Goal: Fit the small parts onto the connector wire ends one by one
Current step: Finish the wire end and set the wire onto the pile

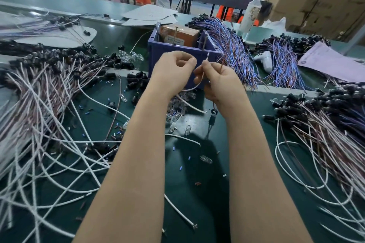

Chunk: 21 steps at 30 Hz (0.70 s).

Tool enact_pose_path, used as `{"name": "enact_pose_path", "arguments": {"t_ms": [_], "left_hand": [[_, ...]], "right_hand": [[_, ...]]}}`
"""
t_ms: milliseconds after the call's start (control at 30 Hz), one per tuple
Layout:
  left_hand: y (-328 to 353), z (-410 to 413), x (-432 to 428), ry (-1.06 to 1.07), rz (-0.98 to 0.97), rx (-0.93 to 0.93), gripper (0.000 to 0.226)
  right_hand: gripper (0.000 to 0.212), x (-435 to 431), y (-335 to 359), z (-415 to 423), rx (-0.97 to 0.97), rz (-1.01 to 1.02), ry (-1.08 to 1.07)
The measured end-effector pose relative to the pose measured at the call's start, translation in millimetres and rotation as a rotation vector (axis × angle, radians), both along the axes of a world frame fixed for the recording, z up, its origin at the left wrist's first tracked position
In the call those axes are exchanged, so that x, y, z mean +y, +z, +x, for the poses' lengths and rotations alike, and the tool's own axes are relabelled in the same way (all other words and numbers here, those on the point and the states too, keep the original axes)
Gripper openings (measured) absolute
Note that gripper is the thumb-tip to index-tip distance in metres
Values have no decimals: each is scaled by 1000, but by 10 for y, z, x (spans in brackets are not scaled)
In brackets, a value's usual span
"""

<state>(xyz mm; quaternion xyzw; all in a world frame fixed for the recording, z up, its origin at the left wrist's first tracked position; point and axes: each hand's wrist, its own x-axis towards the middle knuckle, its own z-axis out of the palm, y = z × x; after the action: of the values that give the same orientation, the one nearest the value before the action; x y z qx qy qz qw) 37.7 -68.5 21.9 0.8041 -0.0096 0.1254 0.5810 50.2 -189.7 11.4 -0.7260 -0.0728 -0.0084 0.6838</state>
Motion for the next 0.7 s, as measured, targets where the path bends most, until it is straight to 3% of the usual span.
{"name": "enact_pose_path", "arguments": {"t_ms": [300,500,600,700], "left_hand": [[-2,-16,-12,-5,33,17,12],[-30,41,183,393,-55,-62,10],[-7,31,213,306,31,28,35],[75,-23,114,90,-94,29,18]], "right_hand": [[34,32,-18,-45,-1,-280,161],[31,-101,-26,-63,23,-406,179],[33,-97,-34,-50,35,-454,138],[35,-46,-65,-47,64,-564,145]]}}
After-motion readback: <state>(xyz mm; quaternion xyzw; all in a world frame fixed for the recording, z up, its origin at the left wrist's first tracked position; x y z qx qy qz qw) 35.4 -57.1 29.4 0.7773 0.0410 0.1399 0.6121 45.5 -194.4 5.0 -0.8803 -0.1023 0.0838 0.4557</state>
